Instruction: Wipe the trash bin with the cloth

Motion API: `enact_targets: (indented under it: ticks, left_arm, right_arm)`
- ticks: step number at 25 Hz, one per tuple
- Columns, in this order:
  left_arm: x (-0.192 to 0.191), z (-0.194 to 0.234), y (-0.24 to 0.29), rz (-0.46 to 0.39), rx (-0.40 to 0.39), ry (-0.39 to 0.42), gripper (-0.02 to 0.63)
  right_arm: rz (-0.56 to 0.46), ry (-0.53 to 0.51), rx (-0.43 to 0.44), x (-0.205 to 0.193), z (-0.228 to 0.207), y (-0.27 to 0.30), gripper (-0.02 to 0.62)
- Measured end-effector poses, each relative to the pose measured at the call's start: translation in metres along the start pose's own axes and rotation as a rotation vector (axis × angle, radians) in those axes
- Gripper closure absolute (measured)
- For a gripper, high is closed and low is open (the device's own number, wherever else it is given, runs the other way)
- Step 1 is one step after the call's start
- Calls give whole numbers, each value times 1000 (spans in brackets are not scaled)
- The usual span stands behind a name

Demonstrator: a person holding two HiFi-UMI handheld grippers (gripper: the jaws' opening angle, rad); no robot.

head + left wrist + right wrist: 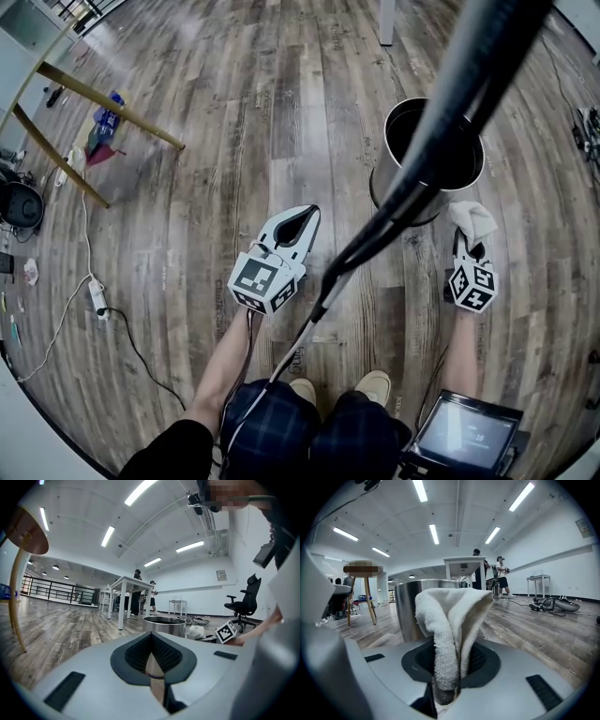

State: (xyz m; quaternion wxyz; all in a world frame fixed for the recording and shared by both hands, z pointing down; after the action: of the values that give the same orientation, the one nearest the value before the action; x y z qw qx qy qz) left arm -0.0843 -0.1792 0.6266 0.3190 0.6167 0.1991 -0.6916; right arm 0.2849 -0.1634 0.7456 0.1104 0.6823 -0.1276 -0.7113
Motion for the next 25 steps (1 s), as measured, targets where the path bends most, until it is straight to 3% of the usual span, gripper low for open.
enact_targets:
  ticks: [8,19,25]
  left_arm:
    - [-1,-2,3,2,-6,-8,609]
    - [-4,1,0,3,3,-14,609]
    - [-4,0,-1,6,-3,-7,609]
  right_arm:
    - [-44,-66,159,-9,80,-48,503]
    - [-43,-127,419,-13,199,-48,503]
    - [-23,-184,457,-14,234,-22,503]
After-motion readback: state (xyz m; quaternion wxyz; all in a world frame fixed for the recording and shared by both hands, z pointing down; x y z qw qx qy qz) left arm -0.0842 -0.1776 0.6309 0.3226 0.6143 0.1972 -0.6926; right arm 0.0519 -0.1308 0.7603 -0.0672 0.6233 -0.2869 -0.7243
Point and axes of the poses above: the fingertips, and each gripper's own axes: y forward along the fingers, z to its left, x out of its top, the point moved 3 cm from there along -y, backward along the fingers, and after that the axes turned 5 degrees about -y, right-handed, at the moved point
